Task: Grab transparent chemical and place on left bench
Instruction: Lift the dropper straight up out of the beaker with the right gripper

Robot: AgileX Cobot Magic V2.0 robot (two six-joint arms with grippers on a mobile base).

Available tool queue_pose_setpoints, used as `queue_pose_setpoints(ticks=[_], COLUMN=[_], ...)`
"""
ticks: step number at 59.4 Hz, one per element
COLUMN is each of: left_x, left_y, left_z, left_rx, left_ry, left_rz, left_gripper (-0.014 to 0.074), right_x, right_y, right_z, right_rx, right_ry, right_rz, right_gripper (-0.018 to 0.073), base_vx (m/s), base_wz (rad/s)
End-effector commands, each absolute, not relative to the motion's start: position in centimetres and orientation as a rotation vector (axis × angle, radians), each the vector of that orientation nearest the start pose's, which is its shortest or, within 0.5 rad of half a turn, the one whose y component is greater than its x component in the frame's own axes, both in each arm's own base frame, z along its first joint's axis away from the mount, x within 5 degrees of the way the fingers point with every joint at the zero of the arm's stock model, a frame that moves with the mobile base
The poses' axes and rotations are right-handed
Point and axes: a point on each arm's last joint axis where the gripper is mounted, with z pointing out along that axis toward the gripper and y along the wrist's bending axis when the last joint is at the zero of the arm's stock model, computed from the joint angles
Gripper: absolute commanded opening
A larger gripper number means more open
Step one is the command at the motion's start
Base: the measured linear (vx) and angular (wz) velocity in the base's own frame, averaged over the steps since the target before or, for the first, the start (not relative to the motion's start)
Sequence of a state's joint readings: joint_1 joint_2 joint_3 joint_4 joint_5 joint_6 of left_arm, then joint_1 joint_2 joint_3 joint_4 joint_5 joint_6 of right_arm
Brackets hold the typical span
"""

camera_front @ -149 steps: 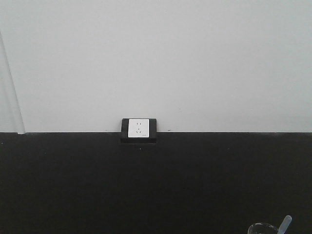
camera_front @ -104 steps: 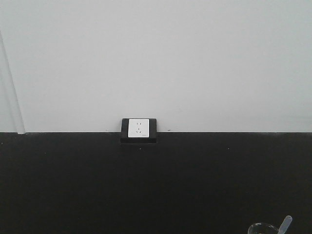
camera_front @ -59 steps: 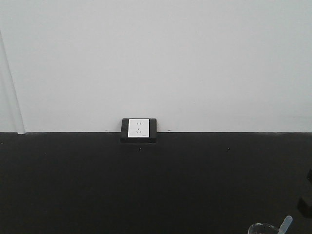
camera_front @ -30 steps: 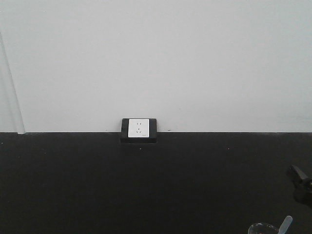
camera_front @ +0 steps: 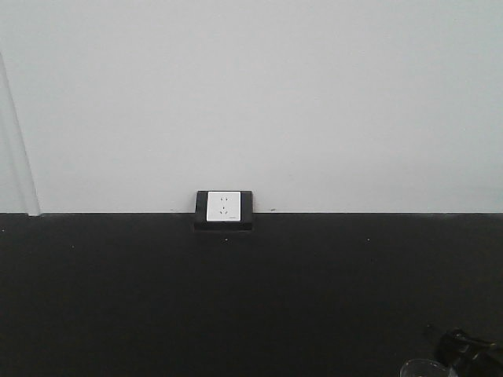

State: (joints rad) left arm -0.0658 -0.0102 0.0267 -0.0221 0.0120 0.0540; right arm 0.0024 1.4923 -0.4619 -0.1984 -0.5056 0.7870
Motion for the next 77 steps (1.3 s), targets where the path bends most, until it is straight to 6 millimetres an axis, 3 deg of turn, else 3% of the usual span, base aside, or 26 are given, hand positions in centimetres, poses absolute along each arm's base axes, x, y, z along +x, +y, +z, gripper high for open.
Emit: queue_pose_setpoints(ticks=[1,10,22,35,51,63,69,77], left_x=[5.5,5.5,5.5,5.5,5.5,5.5,5.5,5.5], left_y=[-0.4,-0.4,-0.4,-0.4,-0.4,-0.4,-0.4,-0.4], left_z=[20.6,20.6,20.6,20.6,20.6,20.6,20.6,20.6], left_rx=[0.064,0.064,0.064,0.064,0.064,0.064,0.064,0.064], left_ry=[1.429,1.429,1.429,1.429,1.429,1.429,1.429,1.429], left_rz=[-0.035,-0.035,-0.035,-0.035,-0.035,-0.035,-0.035,-0.035], left_gripper=[-0.0003,-0.0003,-0.0003,-0.0003,-0.0003,-0.0003,-0.0003,-0.0003], right_x=[27.3,27.3,27.4,27.4,25.6,21.6,18.9,15.3], right_y=[1.1,1.1,1.1,1.3,1.7,2.2,1.8,1.1], right_z=[19.4,19.0,19.2,19.6,24.3,28.5,30.2,31.0], right_rx=[0.513,0.515,0.46,0.366,0.076,-0.215,-0.235,-0.175], right_ry=[1.848,1.866,1.86,1.838,1.678,1.619,1.625,1.62], right_rz=[0.55,0.542,0.518,0.483,0.361,0.186,0.096,0.023], right_gripper=[0.0451,0.0288,-0.0013,-0.0005,-0.0004,-0.0004,-0.0004,-0.0004], base_vx=[0.0,0.0,0.0,0.0,0.0,0.0,0.0,0.0], base_wz=[0.0,0.0,0.0,0.0,0.0,0.0,0.0,0.0])
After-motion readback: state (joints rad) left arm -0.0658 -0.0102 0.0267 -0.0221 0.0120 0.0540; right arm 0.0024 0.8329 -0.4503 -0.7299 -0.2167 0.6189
